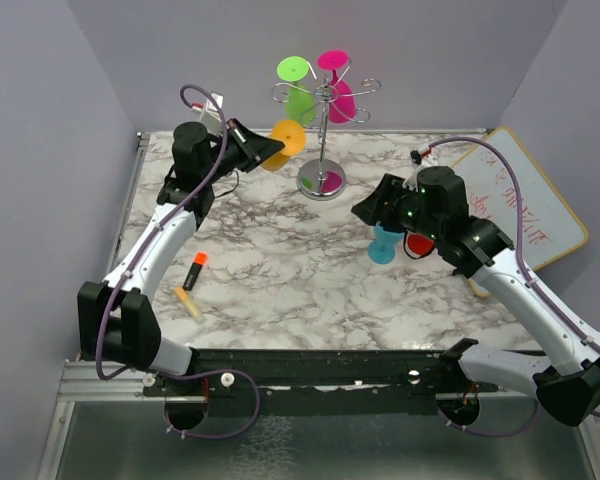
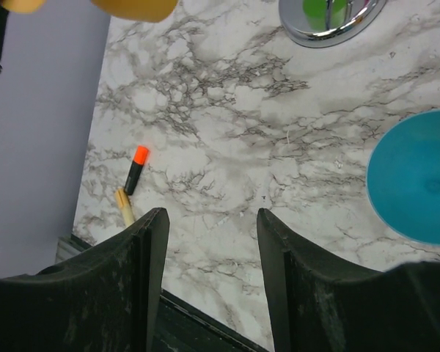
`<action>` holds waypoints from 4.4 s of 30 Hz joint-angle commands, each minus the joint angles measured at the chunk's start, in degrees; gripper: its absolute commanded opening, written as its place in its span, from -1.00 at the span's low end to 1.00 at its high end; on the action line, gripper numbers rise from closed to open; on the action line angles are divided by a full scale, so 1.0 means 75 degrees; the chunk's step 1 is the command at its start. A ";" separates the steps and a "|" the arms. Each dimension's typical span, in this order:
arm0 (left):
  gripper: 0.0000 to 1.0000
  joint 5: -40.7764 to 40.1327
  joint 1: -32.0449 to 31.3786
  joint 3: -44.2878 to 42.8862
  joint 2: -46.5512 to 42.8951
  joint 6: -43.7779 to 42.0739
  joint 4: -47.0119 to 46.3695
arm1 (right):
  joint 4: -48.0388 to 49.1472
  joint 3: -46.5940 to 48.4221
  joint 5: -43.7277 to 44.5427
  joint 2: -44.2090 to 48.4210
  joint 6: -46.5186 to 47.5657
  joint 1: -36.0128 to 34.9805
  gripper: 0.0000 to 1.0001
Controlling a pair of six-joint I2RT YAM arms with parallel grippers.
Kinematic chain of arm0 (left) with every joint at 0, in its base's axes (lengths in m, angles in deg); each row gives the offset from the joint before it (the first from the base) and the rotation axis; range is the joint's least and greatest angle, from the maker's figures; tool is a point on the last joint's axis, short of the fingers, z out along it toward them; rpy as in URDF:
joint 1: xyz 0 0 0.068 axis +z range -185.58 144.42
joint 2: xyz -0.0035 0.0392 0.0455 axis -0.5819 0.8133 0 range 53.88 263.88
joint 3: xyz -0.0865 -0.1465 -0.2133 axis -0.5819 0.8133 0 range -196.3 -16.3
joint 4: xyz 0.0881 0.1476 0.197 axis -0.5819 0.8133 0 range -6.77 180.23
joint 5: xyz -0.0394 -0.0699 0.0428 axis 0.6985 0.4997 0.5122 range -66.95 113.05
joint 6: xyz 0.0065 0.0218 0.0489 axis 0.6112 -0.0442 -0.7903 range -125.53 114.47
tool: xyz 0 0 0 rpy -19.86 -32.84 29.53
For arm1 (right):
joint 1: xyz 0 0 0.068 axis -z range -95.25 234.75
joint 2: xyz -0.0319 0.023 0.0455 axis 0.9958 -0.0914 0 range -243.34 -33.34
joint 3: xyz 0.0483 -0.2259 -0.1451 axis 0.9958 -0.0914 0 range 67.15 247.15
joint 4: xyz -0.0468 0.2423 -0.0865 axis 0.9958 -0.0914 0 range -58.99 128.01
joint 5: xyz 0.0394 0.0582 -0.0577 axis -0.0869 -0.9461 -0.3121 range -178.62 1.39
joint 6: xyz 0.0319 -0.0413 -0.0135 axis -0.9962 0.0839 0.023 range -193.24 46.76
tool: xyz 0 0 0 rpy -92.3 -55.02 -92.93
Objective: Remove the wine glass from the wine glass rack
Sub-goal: Place the wine glass at the center of the board.
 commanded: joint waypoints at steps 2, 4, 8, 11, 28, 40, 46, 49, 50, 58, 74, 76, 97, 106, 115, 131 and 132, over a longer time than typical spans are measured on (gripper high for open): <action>-1.00 0.1135 0.0120 0.1199 -0.1073 -0.1000 -0.0355 | 0.0826 -0.0248 -0.0781 0.0045 -0.0065 0.0025 0.11; -1.00 0.1490 0.0123 0.1509 -0.1364 -0.1297 -0.0348 | 0.1297 -0.0357 -0.1213 0.0004 -0.0083 0.0019 0.10; -1.00 0.2295 0.0120 0.1977 -0.1897 -0.1756 -0.0347 | 0.2309 -0.0566 -0.2217 -0.0195 -0.0359 0.0023 0.10; -1.00 0.2958 0.0106 0.2456 -0.2293 -0.1786 -0.0645 | 0.2971 -0.0661 -0.2865 -0.0445 -0.0619 0.0025 0.12; -1.00 0.4766 0.0056 0.3091 -0.2221 -0.2442 -0.0688 | 0.4881 -0.0574 -0.4974 -0.1787 -0.0877 0.0025 -0.16; -0.32 0.4566 0.0054 0.2850 -0.1948 -0.2134 -0.0703 | 0.5294 -0.0626 -0.5974 -0.1879 -0.0152 0.0025 -0.99; -0.25 0.4833 0.0050 0.2598 -0.1860 -0.2278 -0.0608 | 0.4663 -0.0434 -0.6141 -0.1815 0.0605 0.0025 -0.99; -0.45 0.4965 0.0050 0.2558 -0.1882 -0.2402 -0.0541 | 0.4441 -0.0362 -0.6180 -0.1816 0.0826 0.0022 -0.99; -0.53 0.4981 0.0049 0.2547 -0.1883 -0.2403 -0.0549 | 0.4413 -0.0356 -0.6207 -0.1825 0.0872 0.0022 -0.99; -0.68 0.5232 -0.0375 0.2580 -0.2017 -0.3045 -0.0468 | 0.4305 -0.0327 -0.6123 -0.1793 0.0971 0.0023 -0.99; -1.00 0.5126 -0.0559 0.2505 -0.2094 -0.4037 0.0572 | 0.4515 -0.0405 -0.6098 -0.1693 0.0851 0.0023 -0.97; -1.00 0.5170 -0.0570 0.2538 -0.2165 -0.4193 0.0597 | 0.4528 -0.0399 -0.6143 -0.1688 0.0842 0.0025 -0.89; -1.00 0.6415 -0.1733 0.4195 -0.4134 -1.0063 0.0656 | 0.2372 0.0382 -0.5691 -0.1412 0.0585 0.1554 0.07; -1.00 0.6323 -0.1751 0.4055 -0.4403 -1.0459 0.0689 | 0.4411 0.0091 -0.8767 -0.1675 -0.0335 0.1782 0.28; -1.00 0.7155 -0.1746 0.3580 -0.4279 -1.0557 0.0767 | 0.5545 0.0147 -0.9869 -0.1908 -0.1001 0.1795 0.29; -1.00 0.7450 -0.1752 0.3100 -0.4069 -1.1230 0.1955 | 0.3952 0.0816 -0.7715 -0.1904 -0.0144 0.1997 0.28; -1.00 0.7469 -0.1745 0.3078 -0.4049 -1.1228 0.1985 | 0.3445 0.0926 -0.7378 -0.1914 0.0071 0.2013 0.28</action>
